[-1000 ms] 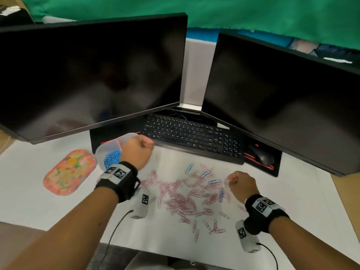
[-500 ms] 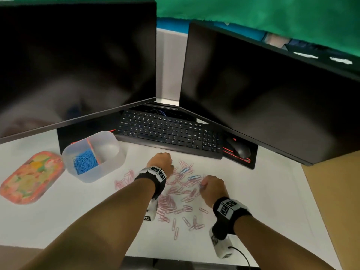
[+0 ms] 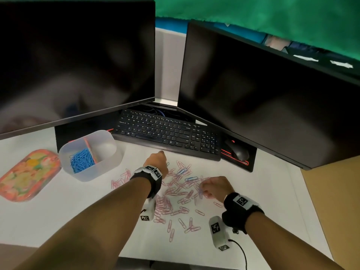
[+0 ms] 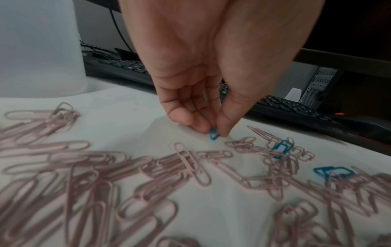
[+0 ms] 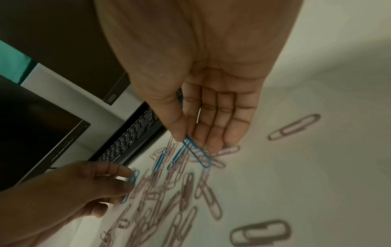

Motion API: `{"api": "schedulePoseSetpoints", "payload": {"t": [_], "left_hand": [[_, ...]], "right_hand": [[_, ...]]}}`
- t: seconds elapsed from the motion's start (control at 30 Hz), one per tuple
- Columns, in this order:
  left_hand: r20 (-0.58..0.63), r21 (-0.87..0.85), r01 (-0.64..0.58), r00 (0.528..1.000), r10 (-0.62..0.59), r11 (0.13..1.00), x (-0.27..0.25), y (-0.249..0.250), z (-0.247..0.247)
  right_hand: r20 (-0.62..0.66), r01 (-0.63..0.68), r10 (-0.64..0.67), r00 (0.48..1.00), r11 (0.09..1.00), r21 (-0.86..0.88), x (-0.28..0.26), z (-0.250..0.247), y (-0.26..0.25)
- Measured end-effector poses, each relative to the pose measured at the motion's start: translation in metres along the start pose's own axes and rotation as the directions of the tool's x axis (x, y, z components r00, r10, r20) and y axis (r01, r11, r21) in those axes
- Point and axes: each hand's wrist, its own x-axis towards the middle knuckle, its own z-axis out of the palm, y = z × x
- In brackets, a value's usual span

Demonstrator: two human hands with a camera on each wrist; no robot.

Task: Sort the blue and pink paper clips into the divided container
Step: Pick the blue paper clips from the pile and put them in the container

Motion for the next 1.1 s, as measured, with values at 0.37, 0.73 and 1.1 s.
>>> {"api": "schedulePoseSetpoints", "payload": {"t": [0.37, 0.73, 1.1], "left_hand": [[-0.047, -0.362, -0.076, 0.997, 0.063, 0.929, -0.007, 0.007, -0.005], [0.07, -0.57, 0.039, 0.998, 0.001, 0.821, -0.002, 0.033, 0.011], [0.037, 0.095, -0.126, 0.992, 0.123, 0.988, -0.006, 0.038, 0.033]], "right_hand": [[-0.002, 0.1, -0.1, 0.995, 0.991, 0.086, 0.02, 0.004, -0.023], [0.098, 0.407, -0.453, 0.886, 0.659, -0.633, 0.02, 0.025, -0.028], [0.084, 0.321, -0.353, 0.932, 0.693, -0.646, 0.021, 0.031, -0.026]]}}
